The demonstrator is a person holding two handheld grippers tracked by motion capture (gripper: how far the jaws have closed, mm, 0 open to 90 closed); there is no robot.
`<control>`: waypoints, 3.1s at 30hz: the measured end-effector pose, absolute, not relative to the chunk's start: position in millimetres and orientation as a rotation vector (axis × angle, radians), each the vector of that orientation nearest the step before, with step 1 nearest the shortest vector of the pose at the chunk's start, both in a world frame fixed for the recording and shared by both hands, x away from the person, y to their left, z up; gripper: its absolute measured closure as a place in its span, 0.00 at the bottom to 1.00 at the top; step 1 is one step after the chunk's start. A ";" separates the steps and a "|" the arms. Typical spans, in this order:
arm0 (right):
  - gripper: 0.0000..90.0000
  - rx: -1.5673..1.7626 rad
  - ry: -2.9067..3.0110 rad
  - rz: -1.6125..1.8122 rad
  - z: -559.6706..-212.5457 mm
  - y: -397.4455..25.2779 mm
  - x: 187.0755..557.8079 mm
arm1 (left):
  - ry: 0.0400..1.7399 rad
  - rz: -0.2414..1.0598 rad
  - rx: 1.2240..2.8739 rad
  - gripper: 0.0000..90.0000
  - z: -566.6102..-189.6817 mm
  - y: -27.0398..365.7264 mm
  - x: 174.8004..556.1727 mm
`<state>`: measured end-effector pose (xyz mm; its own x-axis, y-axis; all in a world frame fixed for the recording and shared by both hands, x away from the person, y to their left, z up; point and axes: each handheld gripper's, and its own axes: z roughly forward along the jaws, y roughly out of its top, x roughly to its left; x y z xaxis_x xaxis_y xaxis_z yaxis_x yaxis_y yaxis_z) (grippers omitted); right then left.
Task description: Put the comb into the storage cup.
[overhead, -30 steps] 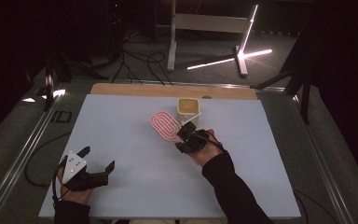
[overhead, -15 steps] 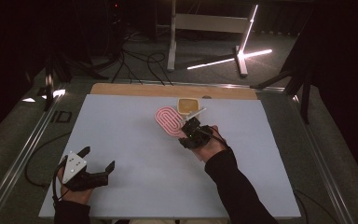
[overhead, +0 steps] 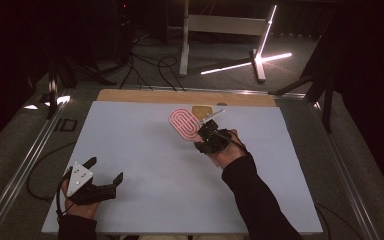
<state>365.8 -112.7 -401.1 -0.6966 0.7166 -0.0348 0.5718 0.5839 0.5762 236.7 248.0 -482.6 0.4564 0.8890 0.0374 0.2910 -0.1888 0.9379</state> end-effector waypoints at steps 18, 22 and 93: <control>0.78 1.073 2.514 0.829 -389.1 -120.8 372.2 | 1.020 0.759 1.722 0.00 -482.8 247.8 236.7; 0.78 1.075 2.506 0.837 -386.7 -122.3 373.2 | 1.020 0.759 1.721 0.00 -482.7 248.0 236.7; 0.78 1.152 2.371 0.932 -373.1 -139.6 403.3 | 1.019 0.755 1.729 0.00 -483.6 248.1 236.8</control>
<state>403.3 -139.6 -373.1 -0.6114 0.7910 -0.0208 0.5651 0.4549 0.6883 236.8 248.1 -483.6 0.4603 0.8869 0.0384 0.2958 -0.1940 0.9353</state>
